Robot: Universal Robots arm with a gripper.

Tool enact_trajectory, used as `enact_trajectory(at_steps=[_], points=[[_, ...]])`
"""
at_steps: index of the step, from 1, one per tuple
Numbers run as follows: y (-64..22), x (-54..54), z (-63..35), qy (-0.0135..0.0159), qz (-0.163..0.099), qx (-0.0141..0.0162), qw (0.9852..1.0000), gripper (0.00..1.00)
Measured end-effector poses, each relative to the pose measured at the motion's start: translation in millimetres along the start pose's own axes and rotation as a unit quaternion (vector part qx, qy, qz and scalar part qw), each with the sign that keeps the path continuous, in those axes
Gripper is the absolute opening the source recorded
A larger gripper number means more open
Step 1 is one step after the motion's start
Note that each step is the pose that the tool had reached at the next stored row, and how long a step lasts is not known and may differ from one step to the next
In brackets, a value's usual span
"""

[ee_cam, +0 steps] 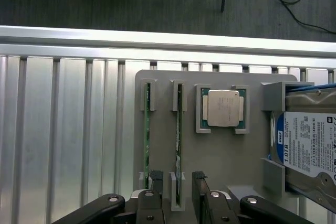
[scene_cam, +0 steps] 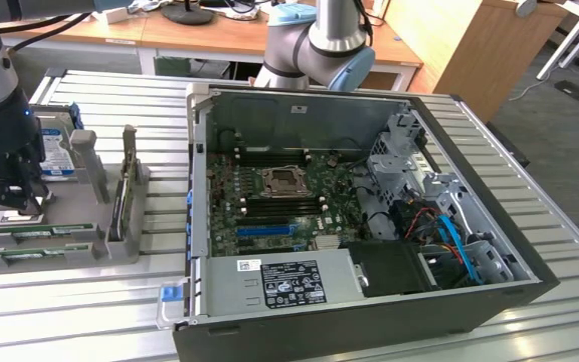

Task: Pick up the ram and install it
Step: 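Pick up the ram and move it above insertion slot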

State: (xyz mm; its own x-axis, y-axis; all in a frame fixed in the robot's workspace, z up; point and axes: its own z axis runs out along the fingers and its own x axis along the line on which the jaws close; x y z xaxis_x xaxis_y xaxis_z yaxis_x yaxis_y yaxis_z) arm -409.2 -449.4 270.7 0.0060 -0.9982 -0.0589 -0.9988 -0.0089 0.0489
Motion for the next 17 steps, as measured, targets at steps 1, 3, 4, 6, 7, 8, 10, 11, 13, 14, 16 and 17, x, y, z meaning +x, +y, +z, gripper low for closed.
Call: enact_trajectory(at_steps=[1, 3, 4, 6, 7, 8, 10, 11, 13, 14, 16, 17], points=[[0.0, 0.0, 0.0, 0.0000, 0.000, 0.0000, 1.0000, 0.36], [0.0, 0.0, 0.0, 0.0000, 0.000, 0.0000, 1.0000, 0.36], [0.1, 0.0, 0.2, 0.0000, 0.000, 0.0001, 1.0000, 0.36], [0.1, 0.1, 1.5, 0.0000, 0.000, 0.0016, 1.0000, 0.36], [0.0, 0.1, 2.3, 0.0000, 0.000, 0.0023, 1.0000, 0.36], [0.0, 0.2, 2.6, 0.0000, 0.000, 0.0025, 1.0000, 0.36], [0.0, 0.2, 2.6, 0.0001, 0.000, 0.0024, 1.0000, 0.36], [0.0, 0.2, 2.6, 0.0001, 0.000, 0.0025, 1.0000, 0.36], [-0.1, 0.6, 2.9, 0.0000, 0.000, 0.0027, 1.0000, 0.36], [0.0, 1.8, 2.8, 0.0000, 0.000, 0.0027, 1.0000, 0.36], [0.0, 5.0, 2.4, 0.0000, 0.000, 0.0026, 1.0000, 0.36], [0.1, 6.8, 2.3, 0.0000, 0.000, 0.0026, 1.0000, 0.36]])
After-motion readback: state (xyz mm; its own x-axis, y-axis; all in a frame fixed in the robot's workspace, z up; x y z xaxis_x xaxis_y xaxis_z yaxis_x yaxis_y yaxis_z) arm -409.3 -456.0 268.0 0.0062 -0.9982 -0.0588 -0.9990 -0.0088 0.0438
